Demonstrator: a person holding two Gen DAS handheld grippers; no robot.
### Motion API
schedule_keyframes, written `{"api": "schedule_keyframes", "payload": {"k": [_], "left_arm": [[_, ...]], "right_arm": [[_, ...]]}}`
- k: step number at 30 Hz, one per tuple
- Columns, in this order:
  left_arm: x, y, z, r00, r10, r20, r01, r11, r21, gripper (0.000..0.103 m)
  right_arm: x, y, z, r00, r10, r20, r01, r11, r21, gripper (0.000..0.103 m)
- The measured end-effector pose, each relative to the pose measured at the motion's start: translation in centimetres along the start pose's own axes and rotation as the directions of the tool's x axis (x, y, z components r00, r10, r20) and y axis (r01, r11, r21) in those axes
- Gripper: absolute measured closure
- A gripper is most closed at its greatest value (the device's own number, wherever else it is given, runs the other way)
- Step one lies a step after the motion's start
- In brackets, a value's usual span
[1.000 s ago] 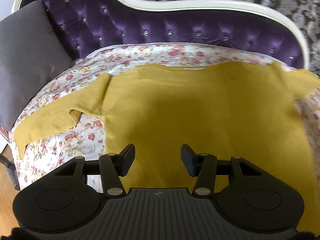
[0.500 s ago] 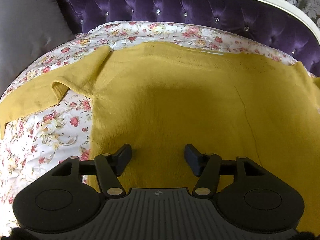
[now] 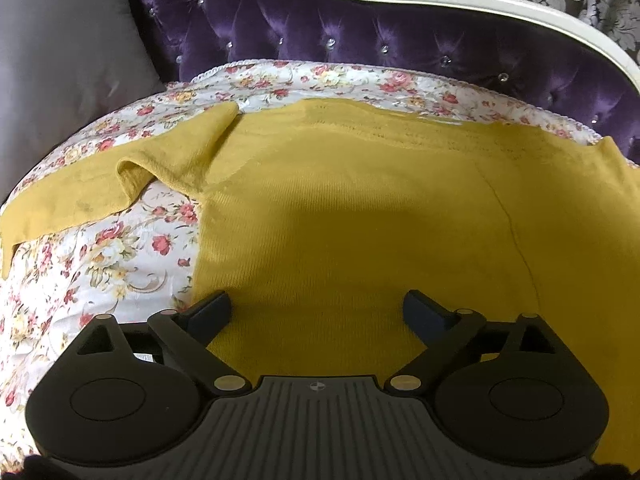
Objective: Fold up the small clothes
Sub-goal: 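Grasp a sweater sleeve with the right tool and lift it, then lay the held sleeve across the sweater body and open the right tool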
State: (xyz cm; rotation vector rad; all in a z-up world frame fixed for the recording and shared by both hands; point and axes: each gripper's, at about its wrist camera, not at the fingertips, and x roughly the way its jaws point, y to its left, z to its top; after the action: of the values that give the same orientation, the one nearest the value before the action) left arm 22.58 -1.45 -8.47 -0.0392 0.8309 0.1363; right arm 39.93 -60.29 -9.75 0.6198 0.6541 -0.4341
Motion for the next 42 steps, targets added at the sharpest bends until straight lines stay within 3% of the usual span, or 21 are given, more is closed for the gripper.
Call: {"api": "schedule_keyframes", "payload": {"k": [4,8,11,13,16,20,23,28,31,33,35,37,40,42], "left_arm": [[-0.1,0.2,-0.1,1.000,-0.009,0.018,0.009,1.000,-0.026,0.008],[-0.1,0.2,0.2,1.000,-0.015,-0.001,0.015,1.000,-0.015,0.009],[-0.3,0.5,0.4,0.999,-0.033,-0.007,0.032,0.999,-0.022,0.011],[-0.6,0.9,0.4,0.999,-0.045,-0.005,0.045,0.998,-0.032,0.018],[-1.1,1.7,0.4,0.997,-0.075,-0.007,0.075,0.995,-0.061,0.019],[-2.1,2.9,0.2,0.996,-0.087,0.004,0.087,0.993,-0.084,0.019],[-2.7,4.1,0.1,0.996,-0.092,0.008,0.092,0.991,-0.097,0.019],[-3.2,6.8,-0.2,0.997,-0.082,0.005,0.082,0.987,-0.141,0.019],[-3.5,8.3,0.0,0.997,-0.078,0.016,0.080,0.985,-0.151,0.019],[-3.6,8.9,0.5,0.996,-0.082,0.030,0.086,0.985,-0.149,0.019],[-3.5,9.4,1.5,0.994,-0.100,0.043,0.106,0.984,-0.141,0.019],[-3.4,9.5,2.7,0.991,-0.122,0.057,0.129,0.982,-0.138,0.019],[-2.3,9.1,5.3,0.986,-0.147,0.083,0.158,0.978,-0.134,0.019],[-1.3,8.4,7.1,0.985,-0.151,0.090,0.160,0.981,-0.112,0.019]], "right_arm": [[-3.1,0.4,0.5,0.999,-0.005,0.049,0.006,1.000,-0.027,0.094],[-7.9,3.5,1.5,0.992,0.044,0.118,-0.029,0.992,-0.121,0.094],[-12.0,7.6,1.4,0.979,0.153,0.135,-0.123,0.971,-0.206,0.094],[-14.6,11.2,0.6,0.963,0.237,0.127,-0.194,0.940,-0.282,0.094],[-18.9,17.7,-2.7,0.917,0.393,0.067,-0.337,0.854,-0.396,0.094],[-22.6,26.6,-10.7,0.824,0.556,-0.108,-0.520,0.667,-0.533,0.094],[-22.8,31.7,-18.9,0.772,0.583,-0.254,-0.602,0.540,-0.588,0.094],[-19.0,35.1,-30.5,0.724,0.530,-0.441,-0.682,0.450,-0.577,0.093],[-18.2,34.7,-34.2,0.723,0.483,-0.494,-0.689,0.440,-0.576,0.083],[-18.7,33.1,-34.6,0.708,0.493,-0.506,-0.705,0.444,-0.554,0.083],[-19.0,31.3,-33.4,0.719,0.494,-0.488,-0.693,0.471,-0.545,0.076],[-19.4,29.9,-31.8,0.747,0.491,-0.448,-0.663,0.504,-0.553,0.074],[-19.0,27.1,-29.4,0.815,0.444,-0.373,-0.579,0.575,-0.579,0.072],[-18.4,25.7,-28.0,0.841,0.422,-0.338,-0.540,0.622,-0.567,0.071]]}}
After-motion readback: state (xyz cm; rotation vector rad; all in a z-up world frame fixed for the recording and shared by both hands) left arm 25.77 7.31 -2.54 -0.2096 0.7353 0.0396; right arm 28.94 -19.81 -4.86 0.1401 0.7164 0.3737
